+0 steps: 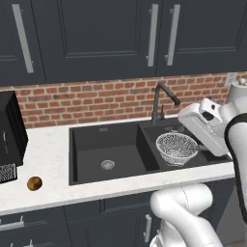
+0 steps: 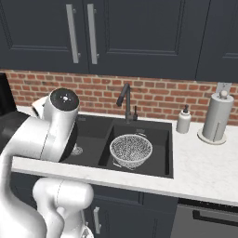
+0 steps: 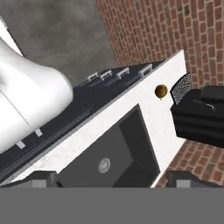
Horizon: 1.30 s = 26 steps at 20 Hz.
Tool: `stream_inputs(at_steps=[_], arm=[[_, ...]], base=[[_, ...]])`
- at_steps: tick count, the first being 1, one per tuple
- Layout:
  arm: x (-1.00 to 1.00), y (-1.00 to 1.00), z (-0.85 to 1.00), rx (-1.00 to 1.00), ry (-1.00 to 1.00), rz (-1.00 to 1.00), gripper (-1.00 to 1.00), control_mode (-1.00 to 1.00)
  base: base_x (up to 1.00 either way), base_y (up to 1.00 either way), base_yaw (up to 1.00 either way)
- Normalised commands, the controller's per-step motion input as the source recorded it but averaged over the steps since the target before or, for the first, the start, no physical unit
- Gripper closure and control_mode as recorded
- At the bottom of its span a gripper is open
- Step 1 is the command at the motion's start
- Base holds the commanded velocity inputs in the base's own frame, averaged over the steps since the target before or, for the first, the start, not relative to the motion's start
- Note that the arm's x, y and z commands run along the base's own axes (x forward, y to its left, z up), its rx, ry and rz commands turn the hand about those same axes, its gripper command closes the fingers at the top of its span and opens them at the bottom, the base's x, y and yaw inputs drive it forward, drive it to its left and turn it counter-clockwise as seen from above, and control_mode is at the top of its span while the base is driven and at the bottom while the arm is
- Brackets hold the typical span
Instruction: Put the colander in the sink, put the pear in the colander, and turn on the sink faucet and pour water over the colander.
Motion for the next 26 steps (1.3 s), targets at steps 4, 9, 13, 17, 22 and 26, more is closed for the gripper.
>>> stream_inputs(at_steps=[4, 9, 13, 17, 22, 26], arm=[[0.0, 0.98, 0.0, -0.13, -0.05, 0.18, -1.0, -1.0], [0.0, 0.83, 0.0, -0.1, -0.06, 0.18, -1.0, -1.0], [0.07, 1.0, 0.0, -0.13, 0.0, 0.16, -1.0, -1.0], [0.15, 1.0, 0.0, -0.13, 0.0, 0.17, -1.0, -1.0], [0.12, 0.88, 0.0, -0.08, 0.0, 0.17, -1.0, -1.0], [0.22, 0.89, 0.0, -0.07, 0.01, 0.16, -1.0, -1.0]], base=[[0.0, 0.0, 0.0], [0.0, 0.0, 0.0], [0.0, 0.0, 0.0], [0.0, 0.0, 0.0], [0.0, 0.0, 0.0], [0.0, 0.0, 0.0]])
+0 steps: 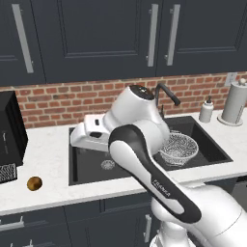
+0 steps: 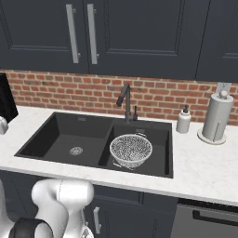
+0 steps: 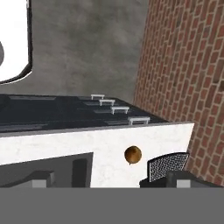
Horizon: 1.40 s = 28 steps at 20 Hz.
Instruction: Put the colander in the sink, put the pear in the colander, and turn on the sink faucet and pour water over the colander.
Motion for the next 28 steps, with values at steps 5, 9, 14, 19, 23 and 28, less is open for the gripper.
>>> stream_inputs(at_steps=[5, 9, 14, 19, 23, 28], arm=[[0.24, 0.95, 0.0, -0.1, 0.02, 0.14, -1.0, -1.0], [0.01, 0.13, -0.09, -0.11, 0.0, 0.1, -1.0, -1.0], [0.0, 0.0, -0.44, -0.15, 0.0, 0.1, -1.0, -1.0], [0.07, 0.13, -0.63, -0.22, 0.0, 0.08, -1.0, -1.0], [0.21, 0.13, -0.33, -0.06, -0.03, 0.03, -1.0, -1.0], [0.19, 0.06, -0.19, 0.0, 0.0, 0.01, -1.0, -1.0]], base=[[0.0, 0.0, 0.0], [0.0, 0.0, 0.0], [0.0, 0.0, 0.0], [0.0, 0.0, 0.0], [0.0, 0.0, 0.0], [0.0, 0.0, 0.0]])
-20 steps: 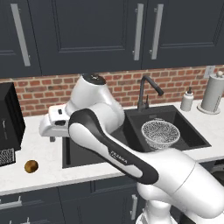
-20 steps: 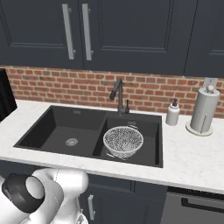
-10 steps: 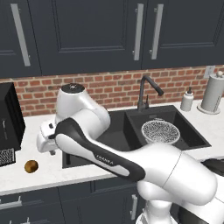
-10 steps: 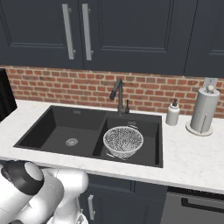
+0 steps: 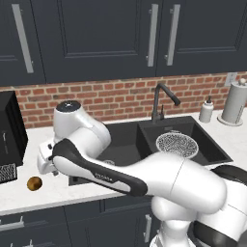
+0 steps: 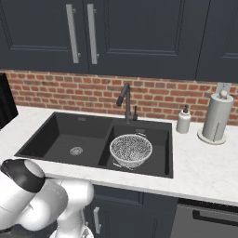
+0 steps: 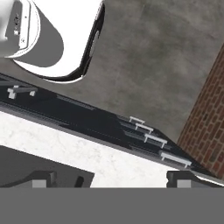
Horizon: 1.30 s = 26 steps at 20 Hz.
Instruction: Put the colander in the sink, put the pear in the colander, and turn on the sink faucet and pour water over the colander.
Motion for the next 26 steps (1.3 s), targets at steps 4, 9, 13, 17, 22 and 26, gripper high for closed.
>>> stream_inputs(at_steps=[4, 9, 13, 17, 22, 26], arm=[[0.29, 0.24, -0.23, 0.0, 0.0, 0.0, -1.0, -1.0], [0.26, 0.33, -0.23, 0.0, 0.0, 0.0, -1.0, -1.0], [0.21, 0.33, -0.06, -0.01, 0.0, 0.0, -1.0, -1.0], [0.12, 0.36, -0.12, -0.01, 0.0, 0.0, -1.0, -1.0], [0.29, 0.34, -0.25, 0.0, 0.0, 0.0, -1.0, -1.0], [0.32, 0.25, -0.35, 0.0, 0.0, 0.0, -1.0, -1.0]], base=[[0.0, 0.0, 0.0], [0.0, 0.0, 0.0], [0.0, 0.0, 0.0], [0.0, 0.0, 0.0], [0.0, 0.0, 0.0], [0.0, 0.0, 0.0]])
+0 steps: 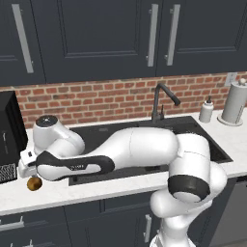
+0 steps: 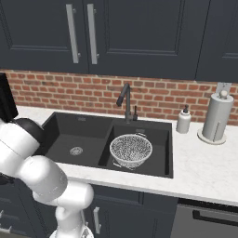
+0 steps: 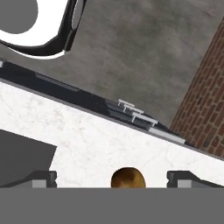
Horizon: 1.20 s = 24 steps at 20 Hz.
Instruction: Put the colander in the sink, put the pear in the colander, and turn on the sink faucet and pour water over the colander.
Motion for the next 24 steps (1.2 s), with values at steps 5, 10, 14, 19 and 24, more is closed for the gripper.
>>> stream_inputs(at_steps=[5, 10, 14, 19, 24], arm=[[0.31, 0.19, -0.33, 0.0, 0.0, 0.0, -1.0, -1.0], [0.18, 0.23, -0.12, 0.0, 0.01, 0.0, -1.0, -1.0], [0.01, 0.16, 0.0, -0.02, 0.06, -0.01, -1.0, -1.0], [0.02, 0.17, -0.1, -0.06, 0.05, -0.01, -1.0, -1.0], [0.01, 0.15, -0.16, -0.07, 0.06, -0.01, -1.0, -1.0]], base=[[0.0, 0.0, 0.0], [0.0, 0.0, 0.0], [0.0, 0.0, 0.0], [0.0, 0.0, 0.0], [0.0, 0.0, 0.0]])
